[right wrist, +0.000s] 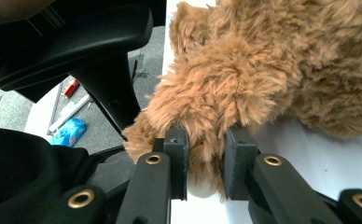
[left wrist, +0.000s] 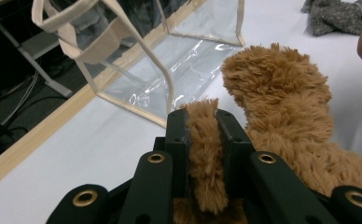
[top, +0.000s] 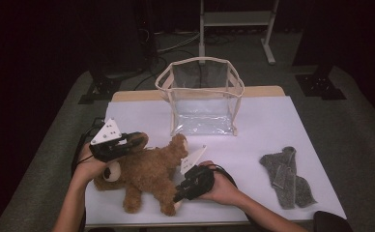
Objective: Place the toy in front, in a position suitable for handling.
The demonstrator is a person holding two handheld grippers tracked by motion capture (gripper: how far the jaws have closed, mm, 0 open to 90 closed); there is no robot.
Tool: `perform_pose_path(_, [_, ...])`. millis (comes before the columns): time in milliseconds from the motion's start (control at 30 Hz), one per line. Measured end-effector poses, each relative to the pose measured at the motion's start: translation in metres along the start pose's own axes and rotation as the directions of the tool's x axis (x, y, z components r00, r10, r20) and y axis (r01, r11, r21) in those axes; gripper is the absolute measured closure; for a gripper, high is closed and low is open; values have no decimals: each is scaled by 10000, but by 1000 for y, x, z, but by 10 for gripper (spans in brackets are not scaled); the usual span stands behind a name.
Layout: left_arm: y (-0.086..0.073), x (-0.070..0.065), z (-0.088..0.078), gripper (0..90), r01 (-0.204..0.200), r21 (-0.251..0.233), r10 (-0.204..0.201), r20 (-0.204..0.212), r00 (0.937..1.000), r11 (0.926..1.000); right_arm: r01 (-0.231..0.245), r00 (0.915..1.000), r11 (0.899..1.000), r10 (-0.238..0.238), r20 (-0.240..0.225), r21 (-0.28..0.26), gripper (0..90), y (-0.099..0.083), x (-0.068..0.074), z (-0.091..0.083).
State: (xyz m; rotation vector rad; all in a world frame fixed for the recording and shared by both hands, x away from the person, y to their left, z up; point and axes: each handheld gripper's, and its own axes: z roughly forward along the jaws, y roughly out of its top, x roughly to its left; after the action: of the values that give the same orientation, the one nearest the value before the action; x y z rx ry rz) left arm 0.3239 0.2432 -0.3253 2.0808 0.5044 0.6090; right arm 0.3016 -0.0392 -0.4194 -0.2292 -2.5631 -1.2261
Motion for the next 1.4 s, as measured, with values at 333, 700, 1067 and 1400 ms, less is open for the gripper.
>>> perform_pose_path(333, [31, -11, -15, 772, -505, -637, 513, 111, 9986, 9967, 584, 9981, 9979, -579, 194, -267, 738, 7, 20, -43])
perform_pose_path(700, [91, -48, 16, 771, -1713, -1263, 1848, 1039, 9773, 9771, 514, 9955, 9964, -458, 825, -677, 734, -30, 41, -119])
perform_pose_path(1067, [113, -86, 100, 770, -1900, -1248, 2180, 2754, 9363, 9738, -911, 9788, 9930, 1032, 1771, -753, 731, -110, 43, -176])
perform_pose_path(1400, [107, -100, 157, 740, -1865, -918, 2070, 3488, 9140, 9782, -2228, 9463, 9709, 2370, 2198, -876, 681, -170, 21, -176])
